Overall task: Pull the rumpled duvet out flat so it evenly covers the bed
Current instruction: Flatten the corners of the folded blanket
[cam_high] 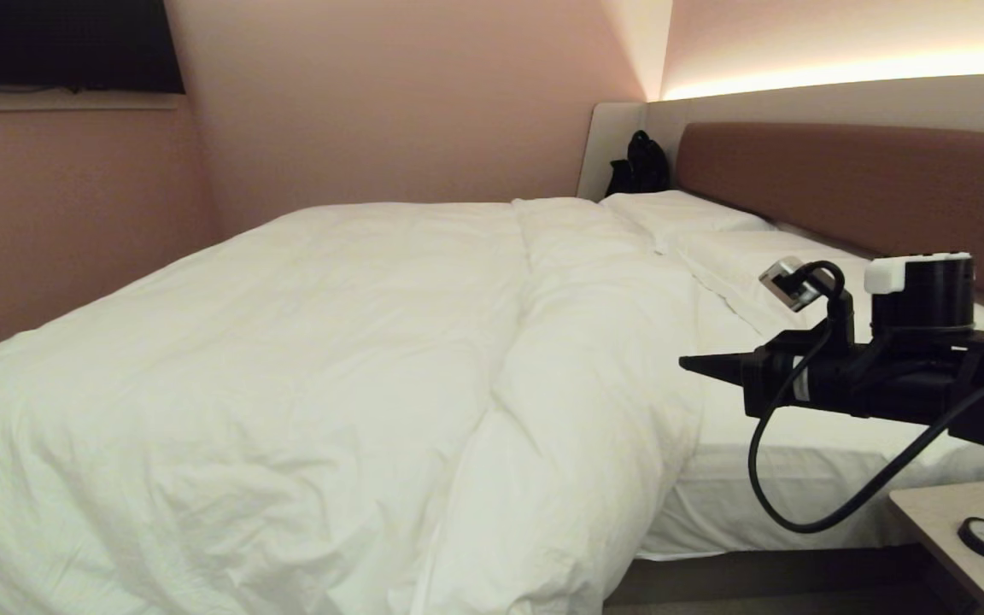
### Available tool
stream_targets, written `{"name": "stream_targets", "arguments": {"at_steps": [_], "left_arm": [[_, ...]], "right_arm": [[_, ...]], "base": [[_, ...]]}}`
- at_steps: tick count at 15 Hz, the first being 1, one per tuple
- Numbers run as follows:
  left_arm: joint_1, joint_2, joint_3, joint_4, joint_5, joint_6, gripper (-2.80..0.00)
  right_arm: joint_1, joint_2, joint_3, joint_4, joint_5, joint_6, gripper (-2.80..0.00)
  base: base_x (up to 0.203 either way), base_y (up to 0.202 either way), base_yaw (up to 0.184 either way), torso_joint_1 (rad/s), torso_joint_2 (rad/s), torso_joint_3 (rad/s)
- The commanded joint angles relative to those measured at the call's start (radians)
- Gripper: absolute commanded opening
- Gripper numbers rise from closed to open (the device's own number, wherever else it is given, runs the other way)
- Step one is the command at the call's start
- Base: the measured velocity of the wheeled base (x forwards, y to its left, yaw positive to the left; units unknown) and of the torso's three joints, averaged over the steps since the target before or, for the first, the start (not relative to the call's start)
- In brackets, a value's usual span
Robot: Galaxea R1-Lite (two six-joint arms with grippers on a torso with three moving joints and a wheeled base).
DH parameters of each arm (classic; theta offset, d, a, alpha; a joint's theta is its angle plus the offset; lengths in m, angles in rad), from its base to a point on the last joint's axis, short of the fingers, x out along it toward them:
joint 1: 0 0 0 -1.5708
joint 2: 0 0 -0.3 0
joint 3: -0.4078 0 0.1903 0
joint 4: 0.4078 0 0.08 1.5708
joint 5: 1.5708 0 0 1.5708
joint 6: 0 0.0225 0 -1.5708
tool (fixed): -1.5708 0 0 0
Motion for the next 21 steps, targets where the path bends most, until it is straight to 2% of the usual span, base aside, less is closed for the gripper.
{"name": "stream_targets", "arguments": {"at_steps": [1, 5, 13, 15, 18, 21], "left_arm": [[0.0, 0.0, 0.0, 0.0, 0.0, 0.0, -2.8], [0.0, 0.0, 0.0, 0.0, 0.0, 0.0, -2.8], [0.0, 0.0, 0.0, 0.0, 0.0, 0.0, -2.8], [0.0, 0.0, 0.0, 0.0, 0.0, 0.0, -2.8], [0.0, 0.0, 0.0, 0.0, 0.0, 0.0, -2.8], [0.0, 0.0, 0.0, 0.0, 0.0, 0.0, -2.8]], "right_arm": [[0.017, 0.064, 0.001, -0.03, -0.004, -0.002, -2.8], [0.086, 0.128, 0.002, -0.043, -0.066, -0.003, -2.8], [0.12, 0.184, 0.0, -0.043, -0.075, -0.006, -2.8], [0.137, 0.197, 0.001, -0.044, -0.102, -0.006, -2.8], [0.161, 0.194, 0.026, -0.044, -0.14, -0.063, -2.8], [0.186, 0.151, 0.07, -0.042, -0.143, -0.111, -2.8]], "base": [[0.0, 0.0, 0.0, 0.0, 0.0, 0.0], [0.0, 0.0, 0.0, 0.0, 0.0, 0.0], [0.0, 0.0, 0.0, 0.0, 0.0, 0.0], [0.0, 0.0, 0.0, 0.0, 0.0, 0.0], [0.0, 0.0, 0.0, 0.0, 0.0, 0.0], [0.0, 0.0, 0.0, 0.0, 0.0, 0.0]]}}
